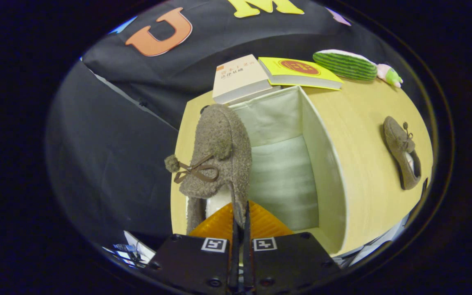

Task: Open the storage box then place both shoes into the box .Put the left shoe in first, then the right shoe, with the right side of both shoes facing outward in a uniform manner.

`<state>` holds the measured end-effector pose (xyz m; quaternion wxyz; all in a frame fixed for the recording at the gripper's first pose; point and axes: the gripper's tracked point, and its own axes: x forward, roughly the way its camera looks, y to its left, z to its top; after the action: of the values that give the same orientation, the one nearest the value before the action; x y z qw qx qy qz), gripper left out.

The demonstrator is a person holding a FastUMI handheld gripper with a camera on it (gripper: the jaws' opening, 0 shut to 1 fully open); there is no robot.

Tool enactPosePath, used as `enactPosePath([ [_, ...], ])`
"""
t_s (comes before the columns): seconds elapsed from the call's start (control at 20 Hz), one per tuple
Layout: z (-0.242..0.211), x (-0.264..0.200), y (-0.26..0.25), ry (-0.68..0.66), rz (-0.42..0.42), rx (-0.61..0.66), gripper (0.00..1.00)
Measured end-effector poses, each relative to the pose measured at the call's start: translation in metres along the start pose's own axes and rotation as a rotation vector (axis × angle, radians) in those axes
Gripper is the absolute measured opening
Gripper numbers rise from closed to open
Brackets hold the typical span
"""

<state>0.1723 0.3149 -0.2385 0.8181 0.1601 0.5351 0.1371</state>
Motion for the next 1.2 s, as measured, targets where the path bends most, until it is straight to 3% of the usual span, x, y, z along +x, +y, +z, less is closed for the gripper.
enactPosePath([
  [0.05,0.004,-0.001,0.002,-0.016,0.006,-0.022,0.17],
  [0.25,0.024,-0.032,0.003,-0.108,0.022,-0.182,1.0],
  [0.55,0.048,-0.102,-0.037,-0.228,-0.084,-0.265,1.0],
  [1.0,0.074,-0.181,-0.138,-0.277,-0.197,-0.219,1.0],
  [1.2,0.078,-0.195,-0.196,-0.221,-0.263,-0.172,1.0],
])
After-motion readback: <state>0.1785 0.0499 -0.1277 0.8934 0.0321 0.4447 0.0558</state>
